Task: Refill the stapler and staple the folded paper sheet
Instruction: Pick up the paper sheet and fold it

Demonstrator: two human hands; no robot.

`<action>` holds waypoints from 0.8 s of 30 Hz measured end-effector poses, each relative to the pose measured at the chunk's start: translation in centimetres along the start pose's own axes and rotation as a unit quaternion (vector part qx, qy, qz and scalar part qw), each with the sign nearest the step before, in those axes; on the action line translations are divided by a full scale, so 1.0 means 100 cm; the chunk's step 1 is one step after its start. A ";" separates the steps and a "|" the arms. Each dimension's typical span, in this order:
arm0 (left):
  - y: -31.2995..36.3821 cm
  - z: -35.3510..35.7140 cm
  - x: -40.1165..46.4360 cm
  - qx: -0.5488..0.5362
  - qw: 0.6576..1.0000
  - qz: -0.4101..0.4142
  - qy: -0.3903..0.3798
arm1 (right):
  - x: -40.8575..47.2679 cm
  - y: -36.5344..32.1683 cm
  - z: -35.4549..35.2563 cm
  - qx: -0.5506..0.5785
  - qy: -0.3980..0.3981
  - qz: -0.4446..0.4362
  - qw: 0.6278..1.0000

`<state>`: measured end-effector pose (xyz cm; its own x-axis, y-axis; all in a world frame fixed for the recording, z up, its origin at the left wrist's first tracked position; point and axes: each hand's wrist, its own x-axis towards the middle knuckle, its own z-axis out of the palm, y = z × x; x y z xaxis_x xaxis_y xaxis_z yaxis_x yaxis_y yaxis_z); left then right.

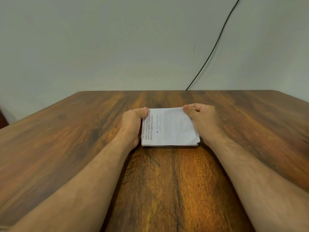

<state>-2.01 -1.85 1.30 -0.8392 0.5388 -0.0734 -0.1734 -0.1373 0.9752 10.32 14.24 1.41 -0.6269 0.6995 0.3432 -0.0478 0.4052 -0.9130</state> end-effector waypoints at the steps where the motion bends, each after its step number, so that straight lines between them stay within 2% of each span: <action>1: -0.001 0.001 0.000 0.029 0.999 0.013 0.002 | 0.000 0.000 -0.001 0.000 -0.007 -0.004 1.000; 3: -0.003 0.003 0.000 0.119 0.990 0.068 0.015 | 0.000 0.000 -0.005 0.002 -0.015 -0.006 1.000; 6: -0.006 0.005 -0.001 0.196 0.971 0.134 0.021 | 0.000 0.001 -0.006 -0.006 -0.025 -0.004 1.000; 10: -0.005 0.007 -0.002 0.332 0.916 0.222 0.026 | -0.001 0.001 -0.003 -0.021 -0.045 -0.008 0.999; 15: 0.002 0.013 -0.011 0.415 0.874 0.251 -0.033 | -0.004 -0.005 -0.001 -0.050 -0.083 -0.029 0.995; 21: 0.005 0.012 -0.012 0.399 0.878 0.264 -0.025 | -0.004 -0.005 0.000 -0.028 -0.086 -0.023 0.996; 24: 0.004 0.012 -0.009 0.359 0.905 0.226 0.002 | -0.002 -0.003 -0.002 -0.015 -0.065 -0.006 0.998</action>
<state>-0.70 -1.43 2.01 -0.7429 0.5591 0.3681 0.5672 0.2337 0.7897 10.62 14.06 1.68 -0.7219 0.6131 0.3209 -0.0339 0.4319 -0.9013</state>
